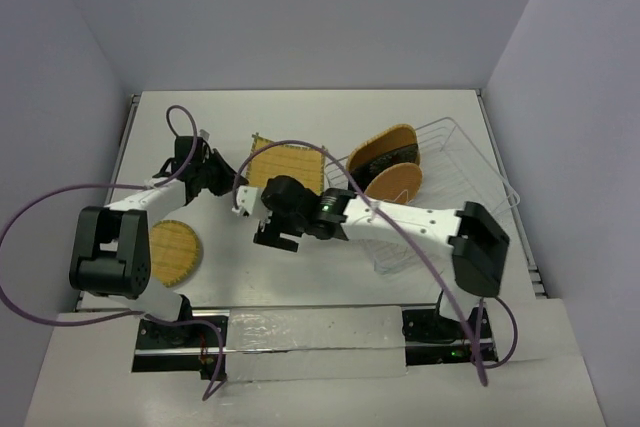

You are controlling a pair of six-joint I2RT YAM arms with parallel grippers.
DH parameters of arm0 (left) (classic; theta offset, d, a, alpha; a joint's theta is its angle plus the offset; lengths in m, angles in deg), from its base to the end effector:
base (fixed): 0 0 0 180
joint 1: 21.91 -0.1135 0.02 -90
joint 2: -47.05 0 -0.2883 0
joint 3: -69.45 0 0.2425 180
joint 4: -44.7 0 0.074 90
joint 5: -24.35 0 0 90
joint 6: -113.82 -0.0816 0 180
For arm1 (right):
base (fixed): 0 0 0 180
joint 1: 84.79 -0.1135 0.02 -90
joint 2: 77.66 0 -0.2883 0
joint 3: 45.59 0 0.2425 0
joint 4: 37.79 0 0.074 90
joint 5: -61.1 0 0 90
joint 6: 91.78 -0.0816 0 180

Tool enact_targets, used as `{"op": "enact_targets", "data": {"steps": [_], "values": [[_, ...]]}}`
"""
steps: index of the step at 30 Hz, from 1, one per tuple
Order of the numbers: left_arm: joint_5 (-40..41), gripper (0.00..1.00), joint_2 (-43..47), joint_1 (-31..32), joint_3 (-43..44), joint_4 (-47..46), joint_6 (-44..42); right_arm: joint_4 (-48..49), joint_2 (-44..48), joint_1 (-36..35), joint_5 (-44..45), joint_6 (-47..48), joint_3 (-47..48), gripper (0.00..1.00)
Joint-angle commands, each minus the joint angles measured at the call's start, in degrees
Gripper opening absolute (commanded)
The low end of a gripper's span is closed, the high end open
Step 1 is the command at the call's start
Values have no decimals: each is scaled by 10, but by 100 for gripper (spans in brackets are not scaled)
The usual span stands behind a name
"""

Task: Load the plates into the dish rack

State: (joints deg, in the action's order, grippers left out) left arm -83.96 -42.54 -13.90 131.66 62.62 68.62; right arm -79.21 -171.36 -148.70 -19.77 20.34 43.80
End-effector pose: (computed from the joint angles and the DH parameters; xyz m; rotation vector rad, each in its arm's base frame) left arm 0.3329 -0.0727 0.1826 -0.6215 2.3854 -0.8048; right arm 0.1824 0.3431 0.2723 -1.5546 1.7786 0.1664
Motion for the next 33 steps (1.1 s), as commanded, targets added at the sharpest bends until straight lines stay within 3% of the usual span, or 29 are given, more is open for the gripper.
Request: {"op": "enact_targets", "data": {"steps": [1,5,10,16,21,33], "values": [[10,0,58,-5,5,4,21,-3,-64,8,52,90,49,100],[13,0,82,-3,-8,8,26,175,-95,9,82,109,-11,100],[19,0,93,-1,-17,20,26,331,-108,11,99,121,-76,100],[24,0,111,0,-16,39,25,354,-160,13,107,136,-65,99],[21,0,125,1,-17,50,23,366,-185,19,146,125,-61,90],[28,0,162,2,-12,81,15,399,-184,43,177,112,-78,27]]}}
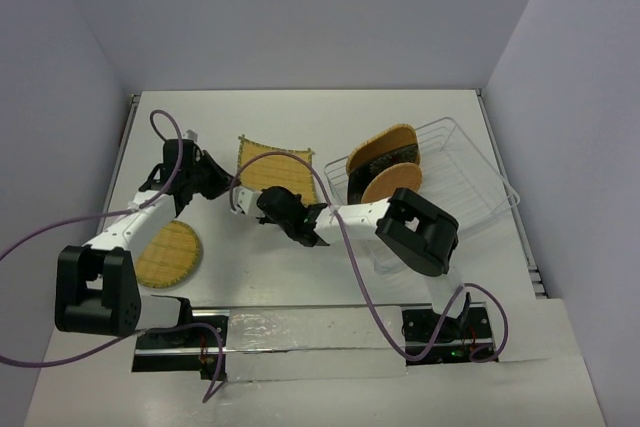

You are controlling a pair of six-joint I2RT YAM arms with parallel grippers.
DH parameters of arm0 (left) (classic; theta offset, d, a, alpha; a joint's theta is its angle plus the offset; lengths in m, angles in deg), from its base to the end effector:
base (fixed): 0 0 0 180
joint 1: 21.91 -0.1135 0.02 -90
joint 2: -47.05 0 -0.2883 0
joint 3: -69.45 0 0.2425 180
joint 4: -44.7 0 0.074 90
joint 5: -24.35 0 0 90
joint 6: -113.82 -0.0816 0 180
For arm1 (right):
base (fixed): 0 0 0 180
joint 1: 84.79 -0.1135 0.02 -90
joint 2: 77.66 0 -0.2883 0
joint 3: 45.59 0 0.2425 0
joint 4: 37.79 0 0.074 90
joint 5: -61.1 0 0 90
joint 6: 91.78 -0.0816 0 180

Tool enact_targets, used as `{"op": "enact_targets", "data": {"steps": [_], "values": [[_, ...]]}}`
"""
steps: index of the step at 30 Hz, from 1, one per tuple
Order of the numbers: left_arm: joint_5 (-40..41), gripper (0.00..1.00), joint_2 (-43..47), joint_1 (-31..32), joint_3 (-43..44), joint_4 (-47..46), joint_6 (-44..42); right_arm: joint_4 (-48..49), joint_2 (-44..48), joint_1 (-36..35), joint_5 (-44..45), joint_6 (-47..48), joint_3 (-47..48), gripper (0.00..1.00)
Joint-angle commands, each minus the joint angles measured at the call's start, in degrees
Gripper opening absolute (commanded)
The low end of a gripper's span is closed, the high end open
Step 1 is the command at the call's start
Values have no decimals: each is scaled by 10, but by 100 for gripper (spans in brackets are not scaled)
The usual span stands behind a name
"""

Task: Load the plates into the dish rack

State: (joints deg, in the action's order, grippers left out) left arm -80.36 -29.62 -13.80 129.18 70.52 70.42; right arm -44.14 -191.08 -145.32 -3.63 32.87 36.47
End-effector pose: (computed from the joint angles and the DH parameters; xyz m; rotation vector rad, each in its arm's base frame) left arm 0.2919 -0.0625 0.2195 -0.6668 2.3233 -0.7616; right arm 0.2559 0.3821 0.1614 -1.4300 1.6271 -0.2337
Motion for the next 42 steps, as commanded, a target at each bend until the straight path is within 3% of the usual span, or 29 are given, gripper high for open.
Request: {"op": "enact_targets", "data": {"steps": [1,3,6,7,8,9,10,17,19,23,27,32,36,38,40,42], "values": [[-10,0,34,1,16,3,-6,48,19,9,13,-16,-5,22],[-16,0,37,1,30,11,-11,48,37,9,5,-23,-11,6],[-8,13,47,1,72,33,-27,42,81,9,-10,-51,-15,0],[1,45,53,1,90,49,-37,34,107,9,-17,-74,-14,0],[8,70,59,1,115,63,-44,22,126,9,-18,-93,-12,0],[22,88,64,1,140,77,-49,8,138,9,-17,-107,-5,0],[42,99,68,1,158,89,-53,-5,151,9,-16,-121,6,0],[161,99,111,-7,325,149,-80,-229,268,31,-79,-344,138,0],[194,99,121,-13,344,155,-89,-304,297,62,-146,-433,190,0],[220,99,139,-27,337,149,-92,-348,359,124,-289,-543,237,0],[190,99,139,-43,307,124,-90,-425,400,136,-254,-619,296,0],[167,99,117,-58,295,120,-94,-611,473,209,-210,-749,348,0],[151,99,110,-67,280,103,-95,-706,550,217,-103,-832,375,0],[152,99,103,-69,286,112,-99,-786,566,217,-65,-864,409,0],[158,99,99,-70,289,117,-102,-872,568,217,26,-906,459,0],[153,99,98,-72,285,111,-101,-910,580,218,46,-933,457,0]]}}
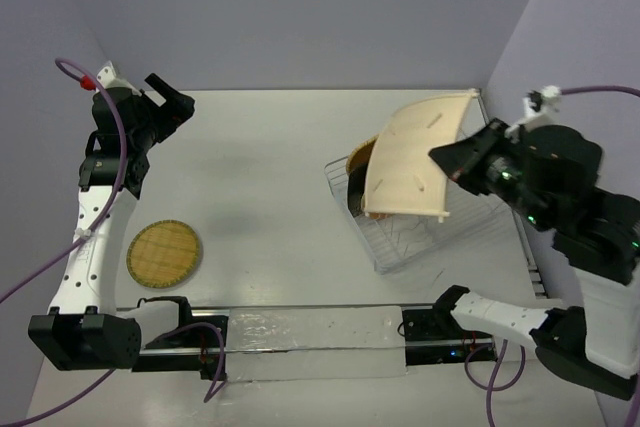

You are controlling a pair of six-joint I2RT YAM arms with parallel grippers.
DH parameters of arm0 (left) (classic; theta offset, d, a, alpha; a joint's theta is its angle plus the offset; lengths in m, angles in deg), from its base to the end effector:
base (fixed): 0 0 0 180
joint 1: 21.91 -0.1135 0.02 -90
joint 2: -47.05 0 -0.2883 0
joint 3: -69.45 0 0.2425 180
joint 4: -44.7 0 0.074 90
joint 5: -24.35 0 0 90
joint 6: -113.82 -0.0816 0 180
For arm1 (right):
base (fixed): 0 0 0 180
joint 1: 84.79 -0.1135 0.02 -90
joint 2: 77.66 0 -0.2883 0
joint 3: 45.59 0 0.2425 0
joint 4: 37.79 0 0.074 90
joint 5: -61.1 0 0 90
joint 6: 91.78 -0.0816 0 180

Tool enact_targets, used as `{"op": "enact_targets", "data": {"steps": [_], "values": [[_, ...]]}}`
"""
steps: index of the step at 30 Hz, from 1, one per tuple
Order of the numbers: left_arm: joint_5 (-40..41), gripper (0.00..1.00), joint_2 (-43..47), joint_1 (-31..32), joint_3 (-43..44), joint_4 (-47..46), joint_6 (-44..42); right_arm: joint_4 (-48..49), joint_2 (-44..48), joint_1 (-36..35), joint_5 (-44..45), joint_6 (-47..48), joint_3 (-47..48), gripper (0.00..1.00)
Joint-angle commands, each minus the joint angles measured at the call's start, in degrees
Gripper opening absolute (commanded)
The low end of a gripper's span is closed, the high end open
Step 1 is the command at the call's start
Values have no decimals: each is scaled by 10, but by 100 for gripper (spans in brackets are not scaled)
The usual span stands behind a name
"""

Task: Load the plates into the dish rack

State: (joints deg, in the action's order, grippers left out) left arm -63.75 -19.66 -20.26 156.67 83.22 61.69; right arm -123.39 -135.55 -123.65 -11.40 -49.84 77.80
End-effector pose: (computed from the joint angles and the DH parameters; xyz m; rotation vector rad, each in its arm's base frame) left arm 0.2810 -0.0054 0.4152 -0.6152 1.8070 -0.4390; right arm 0.1010 0.0498 0.5262 0.3677 1.9387 0.7240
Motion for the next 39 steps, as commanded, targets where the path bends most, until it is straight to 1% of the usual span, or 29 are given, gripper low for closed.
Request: {"op": "enact_targets", "data": {"steps": [1,3,6,7,10,15,18,25,28,31,36,39], "values": [[-15,99,-2,-8,9,-19,-14,-117,35,2,119,-120,22,0],[-15,99,-8,-8,10,-20,-13,-117,55,5,113,-144,-9,0],[-15,99,-18,-9,11,-16,-14,-117,78,16,130,-181,-97,0],[-15,99,-21,-9,10,-15,-16,-117,84,20,131,-195,-114,0],[-14,99,-25,-11,10,-16,-16,-116,74,33,131,-201,-156,0],[-14,99,-31,-12,8,-17,-18,-110,33,45,122,-189,-183,0],[-12,99,-33,-12,6,-15,-20,-68,20,55,108,-169,-201,0],[-14,99,-43,-12,3,-18,-21,-56,-7,66,144,-156,-220,0],[-17,99,-49,-12,0,-23,-21,-45,-13,67,160,-151,-231,0],[-30,99,-54,-13,-1,-26,-24,-9,-10,67,164,-140,-246,0],[-26,100,-60,-13,2,-23,-26,43,-17,69,149,-124,-273,0],[-30,99,-57,-13,1,-24,-28,56,-15,70,152,-122,-274,0]]}}
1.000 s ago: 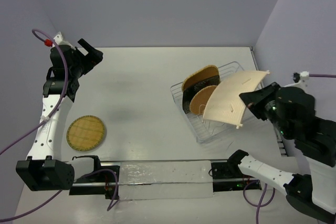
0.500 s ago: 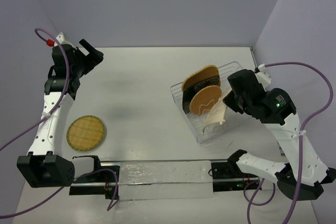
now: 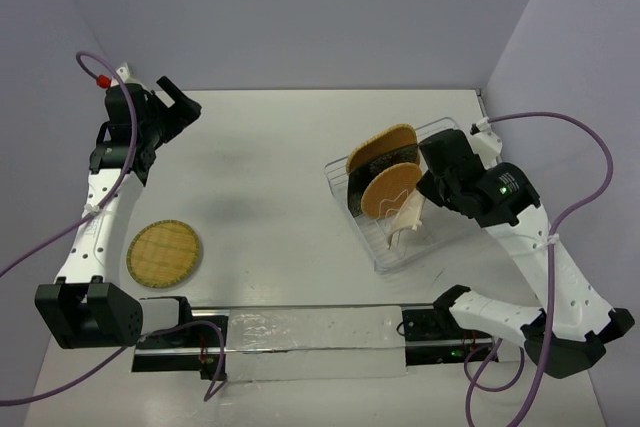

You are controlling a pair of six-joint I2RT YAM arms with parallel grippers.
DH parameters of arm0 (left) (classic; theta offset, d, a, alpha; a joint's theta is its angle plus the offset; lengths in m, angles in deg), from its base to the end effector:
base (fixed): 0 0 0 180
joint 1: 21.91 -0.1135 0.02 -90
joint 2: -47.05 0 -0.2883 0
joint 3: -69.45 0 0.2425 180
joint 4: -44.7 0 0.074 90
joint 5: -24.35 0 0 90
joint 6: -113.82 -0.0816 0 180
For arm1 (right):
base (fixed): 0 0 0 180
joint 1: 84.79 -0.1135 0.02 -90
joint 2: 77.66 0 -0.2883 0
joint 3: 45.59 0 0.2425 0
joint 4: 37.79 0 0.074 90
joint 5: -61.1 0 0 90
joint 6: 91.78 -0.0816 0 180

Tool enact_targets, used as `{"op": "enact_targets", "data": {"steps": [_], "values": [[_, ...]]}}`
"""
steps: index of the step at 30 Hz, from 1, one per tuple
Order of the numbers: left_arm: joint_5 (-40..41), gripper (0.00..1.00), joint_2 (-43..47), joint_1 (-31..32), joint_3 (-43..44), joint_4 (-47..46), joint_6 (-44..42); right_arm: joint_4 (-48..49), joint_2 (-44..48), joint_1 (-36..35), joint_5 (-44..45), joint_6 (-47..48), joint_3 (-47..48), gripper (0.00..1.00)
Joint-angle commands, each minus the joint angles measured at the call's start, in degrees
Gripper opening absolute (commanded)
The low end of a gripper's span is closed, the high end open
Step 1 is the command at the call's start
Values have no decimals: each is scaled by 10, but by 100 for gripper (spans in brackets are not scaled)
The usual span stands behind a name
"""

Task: Load the plates into the dish rack

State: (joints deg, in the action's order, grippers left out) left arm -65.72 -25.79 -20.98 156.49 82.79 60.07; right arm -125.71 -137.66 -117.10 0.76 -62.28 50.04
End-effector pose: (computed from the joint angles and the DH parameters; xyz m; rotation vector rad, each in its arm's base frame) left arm 0.3123 -0.0052 0.3854 -0.6097 1.9177 -0.4186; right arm 0.1582 0.0522 0.3898 0.7698 2.2030 0.1505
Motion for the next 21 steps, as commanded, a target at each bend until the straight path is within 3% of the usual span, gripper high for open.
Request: {"op": "enact_targets", "data": {"steps": [1,21], "values": [[-14,99,5,-6,2,-20,-11,82,7,5,31,3,4,0],[-23,99,-3,-6,1,-23,-14,93,30,12,27,-93,-86,0]]}}
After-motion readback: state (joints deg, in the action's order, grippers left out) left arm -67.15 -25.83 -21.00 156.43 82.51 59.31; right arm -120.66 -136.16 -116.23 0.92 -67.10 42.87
